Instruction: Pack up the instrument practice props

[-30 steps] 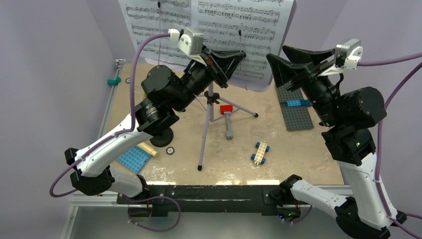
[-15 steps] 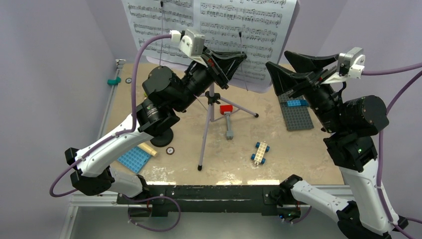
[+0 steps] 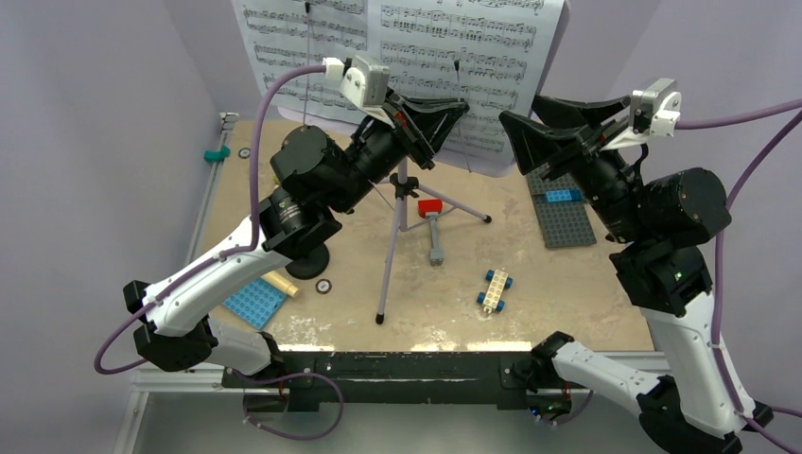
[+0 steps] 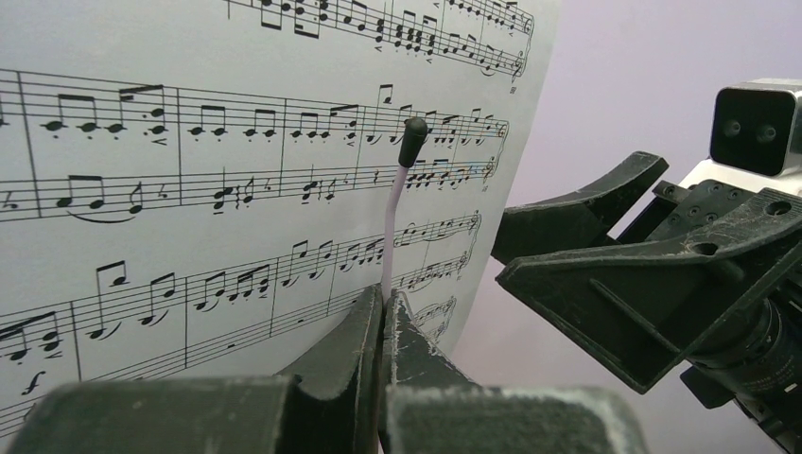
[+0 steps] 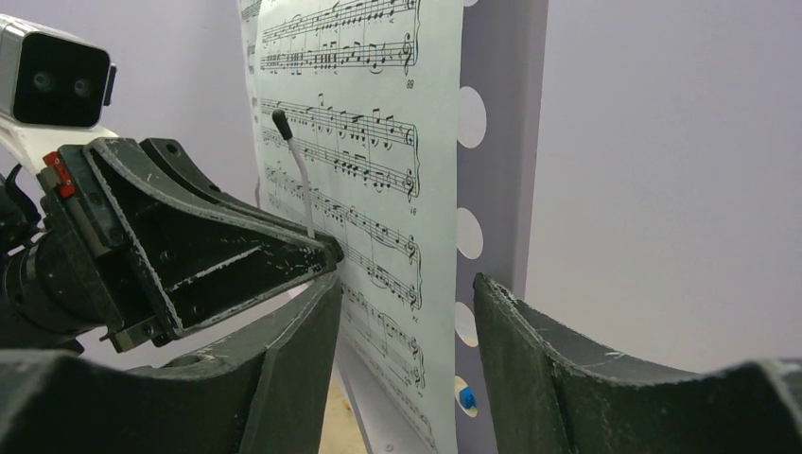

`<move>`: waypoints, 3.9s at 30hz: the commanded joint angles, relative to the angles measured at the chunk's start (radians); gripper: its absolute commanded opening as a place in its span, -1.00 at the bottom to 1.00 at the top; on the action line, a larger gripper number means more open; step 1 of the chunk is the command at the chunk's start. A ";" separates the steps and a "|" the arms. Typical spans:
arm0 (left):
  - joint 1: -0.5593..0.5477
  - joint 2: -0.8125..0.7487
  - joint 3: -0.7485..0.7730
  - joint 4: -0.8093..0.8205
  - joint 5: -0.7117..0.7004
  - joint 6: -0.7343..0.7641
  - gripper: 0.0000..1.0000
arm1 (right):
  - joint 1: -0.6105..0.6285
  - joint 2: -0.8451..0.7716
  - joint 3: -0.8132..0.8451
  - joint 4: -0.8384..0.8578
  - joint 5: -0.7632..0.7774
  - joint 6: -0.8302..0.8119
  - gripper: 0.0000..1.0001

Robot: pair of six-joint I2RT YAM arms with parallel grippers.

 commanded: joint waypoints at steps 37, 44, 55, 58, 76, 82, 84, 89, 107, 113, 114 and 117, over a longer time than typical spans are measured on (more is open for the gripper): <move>-0.029 -0.027 -0.012 0.050 -0.042 0.087 -1.00 | 0.001 -0.305 -0.071 -0.167 0.086 -0.043 -1.00; -0.028 0.024 0.034 0.043 -0.079 0.141 -0.98 | 0.001 -0.417 -0.078 -0.275 0.080 -0.090 -1.00; -0.023 0.082 0.073 0.051 -0.114 0.178 -0.17 | 0.002 -0.533 -0.123 -0.406 0.038 -0.092 -1.00; -0.023 0.078 0.063 0.055 -0.115 0.175 0.22 | 0.002 -0.556 -0.112 -0.441 0.019 -0.092 -1.00; -0.028 -0.283 -0.312 0.112 -0.197 0.095 1.00 | 0.001 -0.791 -0.459 -0.598 -0.224 -0.079 -1.00; -0.028 -0.414 -0.470 0.117 -0.265 0.057 1.00 | 0.002 -0.788 -0.692 -0.534 -0.110 0.034 -1.00; -0.028 -0.453 -0.534 0.119 -0.288 0.042 1.00 | 0.002 -0.784 -0.756 -0.502 -0.027 0.077 -1.00; -0.028 -0.548 -0.649 0.099 -0.289 -0.018 1.00 | 0.002 -0.707 -0.808 -0.431 0.111 0.173 -1.00; -0.028 -0.734 -0.816 -0.049 -0.307 -0.171 1.00 | -0.294 -0.155 -0.541 -0.163 0.233 0.280 -1.00; -0.028 -0.768 -0.859 -0.048 -0.364 -0.154 1.00 | -0.452 0.229 -0.309 -0.083 0.088 0.295 -1.00; -0.028 -0.770 -0.867 -0.049 -0.371 -0.154 1.00 | -0.458 0.284 -0.275 -0.048 0.053 0.297 -1.00; -0.028 -0.772 -0.883 -0.059 -0.389 -0.146 1.00 | -0.462 0.438 -0.096 -0.023 -0.024 0.268 -1.00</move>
